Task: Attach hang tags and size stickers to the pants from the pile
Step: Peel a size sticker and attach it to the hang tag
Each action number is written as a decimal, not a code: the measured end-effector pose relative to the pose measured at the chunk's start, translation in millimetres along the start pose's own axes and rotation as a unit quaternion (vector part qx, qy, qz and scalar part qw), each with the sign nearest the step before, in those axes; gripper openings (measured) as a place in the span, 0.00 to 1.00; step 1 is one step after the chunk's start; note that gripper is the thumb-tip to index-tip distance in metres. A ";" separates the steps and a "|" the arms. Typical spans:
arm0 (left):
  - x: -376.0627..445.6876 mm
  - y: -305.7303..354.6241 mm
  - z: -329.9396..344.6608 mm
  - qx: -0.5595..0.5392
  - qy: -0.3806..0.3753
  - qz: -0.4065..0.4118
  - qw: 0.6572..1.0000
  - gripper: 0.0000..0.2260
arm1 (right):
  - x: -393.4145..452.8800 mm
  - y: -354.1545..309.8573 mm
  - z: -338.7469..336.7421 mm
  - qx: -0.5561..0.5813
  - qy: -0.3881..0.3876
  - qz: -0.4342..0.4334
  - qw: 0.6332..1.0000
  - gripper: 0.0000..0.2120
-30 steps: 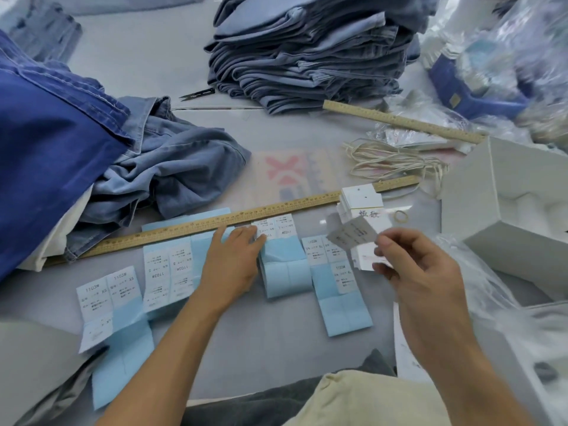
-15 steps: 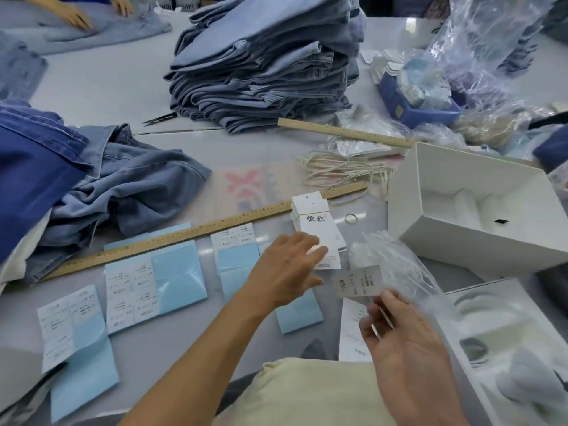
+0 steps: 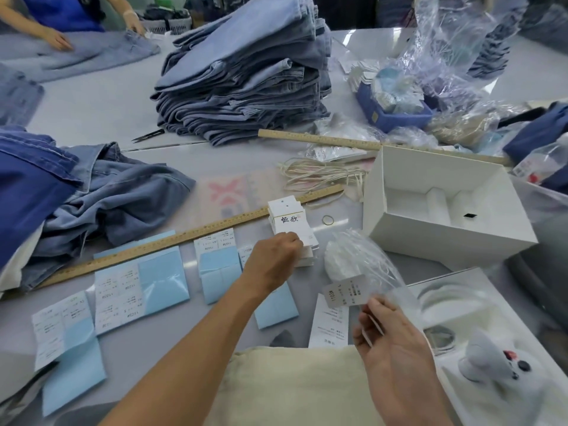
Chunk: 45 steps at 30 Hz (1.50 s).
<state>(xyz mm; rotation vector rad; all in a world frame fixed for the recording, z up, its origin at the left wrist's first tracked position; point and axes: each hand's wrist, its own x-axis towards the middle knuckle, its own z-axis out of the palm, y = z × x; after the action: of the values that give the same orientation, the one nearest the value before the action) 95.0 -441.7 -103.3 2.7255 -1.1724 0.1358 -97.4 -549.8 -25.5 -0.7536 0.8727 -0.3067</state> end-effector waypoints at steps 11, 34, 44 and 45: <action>-67.1 -11.2 -77.5 -0.103 0.255 -0.042 0.961 0.05 | -14.6 -15.5 -19.0 0.000 -0.007 -0.012 1.000 0.06; -340.4 84.7 -107.5 -0.495 0.240 -0.299 0.780 0.04 | -165.3 76.0 12.8 -0.026 -0.067 0.128 0.989 0.10; -313.6 93.6 -124.0 -0.674 0.182 -0.381 0.606 0.05 | -200.8 103.5 10.7 0.052 -0.052 0.161 0.984 0.17; -316.1 93.5 -123.7 -0.678 0.181 -0.384 0.601 0.05 | -202.2 104.9 8.7 0.043 -0.056 0.148 0.987 0.16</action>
<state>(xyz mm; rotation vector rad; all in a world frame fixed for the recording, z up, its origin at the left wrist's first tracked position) -191.9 -256.2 -18.3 1.3799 0.2161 -0.2329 -221.6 -364.4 20.8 -0.5475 0.8467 -0.0378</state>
